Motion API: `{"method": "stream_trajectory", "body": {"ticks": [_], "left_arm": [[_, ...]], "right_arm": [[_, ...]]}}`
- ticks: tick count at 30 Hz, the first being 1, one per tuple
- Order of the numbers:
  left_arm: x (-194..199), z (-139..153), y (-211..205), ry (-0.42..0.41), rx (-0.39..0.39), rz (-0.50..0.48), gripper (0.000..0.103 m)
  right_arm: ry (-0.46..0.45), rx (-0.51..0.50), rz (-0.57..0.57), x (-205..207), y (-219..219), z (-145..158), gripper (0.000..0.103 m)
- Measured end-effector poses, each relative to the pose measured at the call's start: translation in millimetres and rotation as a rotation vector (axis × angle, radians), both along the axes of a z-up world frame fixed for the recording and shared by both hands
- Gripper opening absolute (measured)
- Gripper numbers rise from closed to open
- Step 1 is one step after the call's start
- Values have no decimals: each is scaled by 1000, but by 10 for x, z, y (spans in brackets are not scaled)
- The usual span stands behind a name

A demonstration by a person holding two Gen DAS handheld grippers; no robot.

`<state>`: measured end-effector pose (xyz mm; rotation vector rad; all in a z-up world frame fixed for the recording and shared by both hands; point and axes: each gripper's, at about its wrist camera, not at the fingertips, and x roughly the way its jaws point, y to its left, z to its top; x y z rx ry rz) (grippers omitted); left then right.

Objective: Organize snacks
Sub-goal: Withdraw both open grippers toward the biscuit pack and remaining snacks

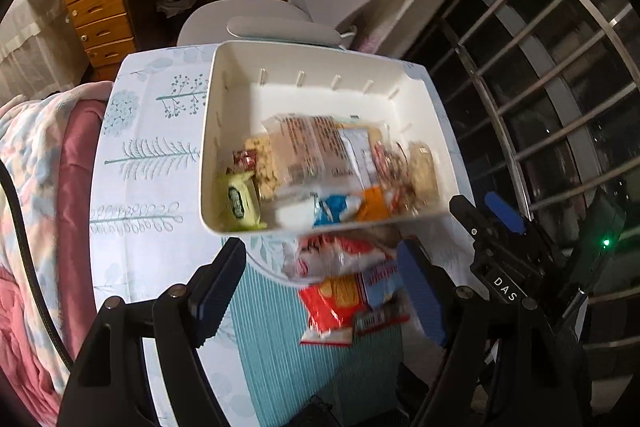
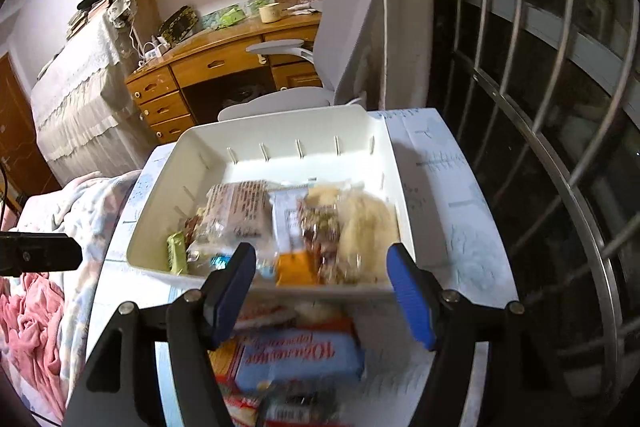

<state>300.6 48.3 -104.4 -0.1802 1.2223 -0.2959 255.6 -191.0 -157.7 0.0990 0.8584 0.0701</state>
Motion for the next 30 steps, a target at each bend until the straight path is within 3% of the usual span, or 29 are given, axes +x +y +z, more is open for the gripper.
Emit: {"method": "stream_trajectory", "body": {"ticks": [12,24,30], "left_arm": [[-540,-10,20,-4,-3,-166,80],[-713,-195,-191,-9,55,-311,81],[-681,-440,-503,42,116,-401,81]], "right_arm": [[45,61,-137,-786,74,-127,69],[125,173,-197,-1271,33,-448,68],[130,188,-200,-1378,4,-676,68]]}}
